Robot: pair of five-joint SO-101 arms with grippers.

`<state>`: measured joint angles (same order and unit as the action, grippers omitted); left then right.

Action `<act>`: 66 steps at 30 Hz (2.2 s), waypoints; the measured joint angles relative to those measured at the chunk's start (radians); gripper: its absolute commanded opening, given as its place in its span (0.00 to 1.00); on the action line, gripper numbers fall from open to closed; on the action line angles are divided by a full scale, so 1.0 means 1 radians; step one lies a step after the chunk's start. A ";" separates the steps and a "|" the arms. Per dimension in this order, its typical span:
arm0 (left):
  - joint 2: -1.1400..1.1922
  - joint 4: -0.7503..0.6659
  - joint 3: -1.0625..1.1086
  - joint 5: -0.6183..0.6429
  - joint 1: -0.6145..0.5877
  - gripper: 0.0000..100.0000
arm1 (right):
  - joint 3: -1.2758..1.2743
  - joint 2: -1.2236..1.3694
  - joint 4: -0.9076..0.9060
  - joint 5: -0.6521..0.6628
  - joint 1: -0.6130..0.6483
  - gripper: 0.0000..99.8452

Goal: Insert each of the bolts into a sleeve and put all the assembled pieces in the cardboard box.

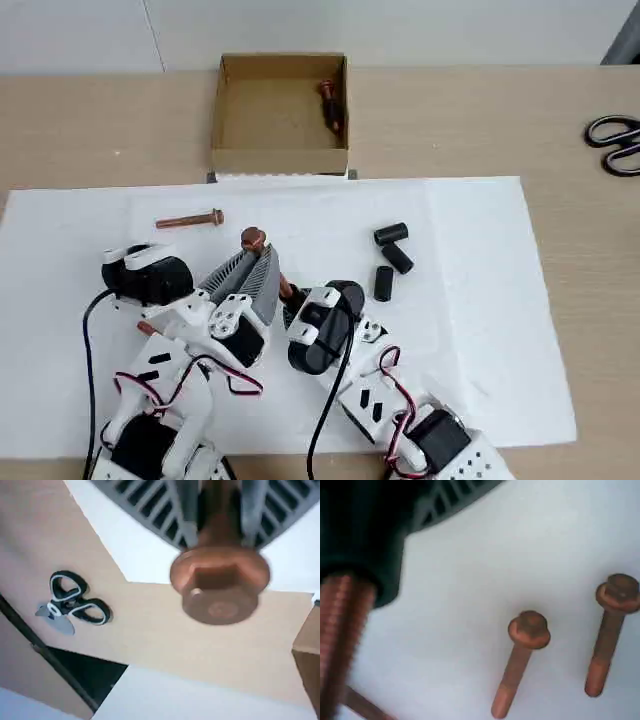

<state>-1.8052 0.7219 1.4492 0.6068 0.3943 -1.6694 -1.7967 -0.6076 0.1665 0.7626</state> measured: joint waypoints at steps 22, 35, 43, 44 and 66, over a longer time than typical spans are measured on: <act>-0.003 0.296 -0.021 -0.107 0.150 0.01 | 0.000 0.003 0.014 0.011 0.002 0.00; -0.011 0.278 0.028 -0.198 0.157 0.01 | 0.000 0.008 0.014 0.032 -0.003 0.00; -0.011 0.273 0.031 -0.224 0.158 0.15 | -0.002 0.008 0.014 0.032 -0.005 0.00; -0.011 0.273 0.035 -0.227 0.157 0.15 | -0.002 0.008 0.014 0.031 -0.006 0.00; -0.002 0.287 0.017 -0.224 0.160 0.16 | -0.002 0.002 0.032 0.035 -0.003 0.00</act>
<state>-1.8067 1.0088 1.4661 0.3828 0.5539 -1.6709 -1.7952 -0.5754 0.2018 0.7595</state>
